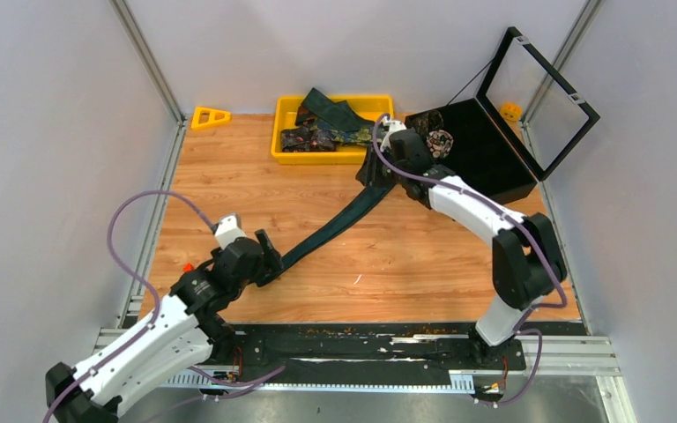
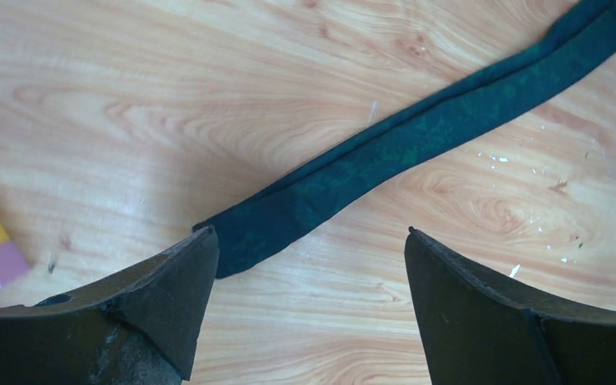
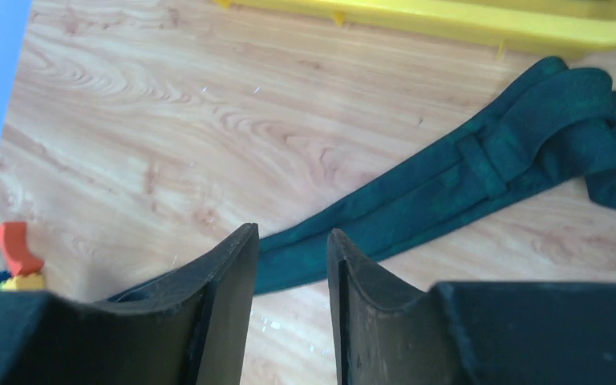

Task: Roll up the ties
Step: Flatten out the tie at the center of the board.

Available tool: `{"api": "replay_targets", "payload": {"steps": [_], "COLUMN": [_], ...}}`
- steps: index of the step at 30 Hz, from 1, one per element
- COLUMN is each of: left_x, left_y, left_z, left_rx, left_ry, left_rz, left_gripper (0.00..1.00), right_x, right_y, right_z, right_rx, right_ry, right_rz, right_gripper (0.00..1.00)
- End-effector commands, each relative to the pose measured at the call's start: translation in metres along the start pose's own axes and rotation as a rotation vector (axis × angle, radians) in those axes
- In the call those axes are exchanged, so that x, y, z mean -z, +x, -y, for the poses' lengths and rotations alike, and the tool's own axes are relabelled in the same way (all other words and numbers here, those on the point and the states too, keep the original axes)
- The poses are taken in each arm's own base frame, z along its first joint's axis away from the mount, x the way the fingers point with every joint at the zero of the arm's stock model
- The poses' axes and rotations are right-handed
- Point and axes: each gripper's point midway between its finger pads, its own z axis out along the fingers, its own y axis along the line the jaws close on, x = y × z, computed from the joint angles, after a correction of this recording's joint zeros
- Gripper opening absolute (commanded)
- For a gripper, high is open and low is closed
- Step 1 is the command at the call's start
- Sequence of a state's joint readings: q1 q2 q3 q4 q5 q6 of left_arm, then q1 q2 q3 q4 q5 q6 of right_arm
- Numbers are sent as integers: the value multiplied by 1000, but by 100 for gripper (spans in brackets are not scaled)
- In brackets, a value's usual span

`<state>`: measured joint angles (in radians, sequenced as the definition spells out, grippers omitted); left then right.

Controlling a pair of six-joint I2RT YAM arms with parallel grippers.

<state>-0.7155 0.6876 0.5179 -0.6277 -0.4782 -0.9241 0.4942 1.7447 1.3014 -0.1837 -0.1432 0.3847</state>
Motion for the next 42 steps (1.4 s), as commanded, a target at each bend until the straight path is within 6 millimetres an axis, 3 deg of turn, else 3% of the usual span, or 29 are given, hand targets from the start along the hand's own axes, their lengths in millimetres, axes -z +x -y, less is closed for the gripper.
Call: {"api": "replay_targets", "payload": {"steps": [1,6,11,14,20,29,35,42], "left_x": [4,5,4,4,0,-6,-2,-7], "left_y": [17,30,34,37,48,32,33,32], "left_z": [-39,-54,-52,-54,-62,-79,-96,-99], "left_rx": [196,376,526,578,662,687,692,656], "left_ry": [-111,-97,-51,-64,-158,-257,-333,-343], "left_rz": [17,40,46,36,-2,87,83,78], "left_gripper": [91,77,75,70,71,66,63,62], "right_x": [28,43,43,43,39,41,40,39], "right_y": [21,80,108,113,122,122,122,123], "right_z": [-14,-1,0,-3,-5,-3,-3,2], "right_rx": [5,17,42,56,69,78,78,91], "right_ry": [-7,6,-7,-14,-15,-5,-4,15], "right_rz": [14,-35,-69,-76,-95,-94,-95,-101], "right_gripper": [38,38,38,38,36,35,34,31]}}
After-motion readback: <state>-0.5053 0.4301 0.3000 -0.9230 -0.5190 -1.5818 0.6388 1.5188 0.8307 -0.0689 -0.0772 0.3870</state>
